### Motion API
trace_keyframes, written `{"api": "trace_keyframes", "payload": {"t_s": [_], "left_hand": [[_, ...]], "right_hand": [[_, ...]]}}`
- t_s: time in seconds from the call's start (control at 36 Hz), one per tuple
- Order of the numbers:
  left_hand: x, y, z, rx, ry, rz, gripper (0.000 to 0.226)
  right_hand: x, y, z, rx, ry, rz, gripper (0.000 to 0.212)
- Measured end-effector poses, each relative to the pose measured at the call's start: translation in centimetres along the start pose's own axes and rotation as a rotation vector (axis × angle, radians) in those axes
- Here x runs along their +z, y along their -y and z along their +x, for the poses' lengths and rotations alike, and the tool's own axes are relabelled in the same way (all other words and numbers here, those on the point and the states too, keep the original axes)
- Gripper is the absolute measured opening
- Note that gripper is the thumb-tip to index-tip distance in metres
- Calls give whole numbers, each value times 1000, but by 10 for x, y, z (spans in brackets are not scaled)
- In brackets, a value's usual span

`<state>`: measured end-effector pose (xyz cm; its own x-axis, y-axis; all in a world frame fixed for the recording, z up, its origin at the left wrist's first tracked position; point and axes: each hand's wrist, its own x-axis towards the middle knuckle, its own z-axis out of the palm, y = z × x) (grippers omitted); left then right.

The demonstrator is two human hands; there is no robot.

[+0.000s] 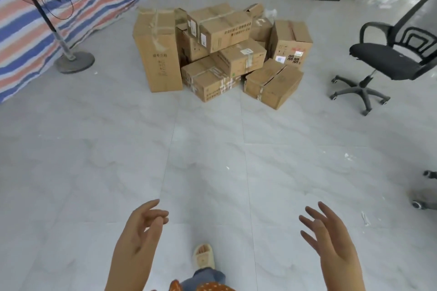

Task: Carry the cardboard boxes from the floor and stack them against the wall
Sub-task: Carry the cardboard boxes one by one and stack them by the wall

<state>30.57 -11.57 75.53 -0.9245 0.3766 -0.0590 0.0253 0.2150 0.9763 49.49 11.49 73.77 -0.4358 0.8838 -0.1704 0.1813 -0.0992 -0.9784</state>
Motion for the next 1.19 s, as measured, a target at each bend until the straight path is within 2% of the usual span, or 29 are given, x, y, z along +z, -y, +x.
{"api": "trace_keyframes", "payload": {"t_s": [0.06,0.14,0.17,0.22,0.28,0.39,0.5,0.53,0.58,0.61,0.67,0.72,0.83,0.92,0.97,1.03,1.14,1.19], "left_hand": [[1,-7,42,14,0,10,22],[9,-9,94,-2,15,37,37],[15,-12,110,-3,19,45,37],[28,-18,141,-3,36,44,32],[42,-21,171,-8,54,36,38],[77,-24,235,-25,75,52,24],[120,-30,307,-21,24,35,24],[133,-34,324,-21,16,24,25],[159,-40,358,-23,0,14,34],[174,-46,376,-25,-12,8,37],[203,-65,411,-9,-35,-9,37],[231,-83,445,7,-55,-22,31],[273,-99,498,-26,-30,-31,23],[295,-110,535,-56,-55,-25,12],[307,-107,563,-75,-56,13,37],[318,-105,594,-106,-49,50,50],[343,-106,670,-109,-57,68,49],[354,-110,715,-87,-75,64,34]], "right_hand": [[21,17,30,-10,-23,21,28],[46,31,68,-3,-21,42,19],[52,36,80,7,-6,58,29],[63,41,107,23,-11,44,78],[72,43,136,45,-36,45,95],[86,44,206,72,-27,78,97],[100,56,291,64,7,58,94],[103,59,314,58,20,49,82],[104,72,363,43,47,60,44],[103,79,389,34,52,57,44],[101,99,440,16,55,33,83],[101,115,489,-1,46,13,97],[108,132,566,-23,97,20,77],[119,139,613,8,109,17,94],[127,139,644,34,113,4,99],[137,138,677,43,122,12,99],[167,142,749,52,135,-2,100],[187,149,789,32,123,-6,95]]}}
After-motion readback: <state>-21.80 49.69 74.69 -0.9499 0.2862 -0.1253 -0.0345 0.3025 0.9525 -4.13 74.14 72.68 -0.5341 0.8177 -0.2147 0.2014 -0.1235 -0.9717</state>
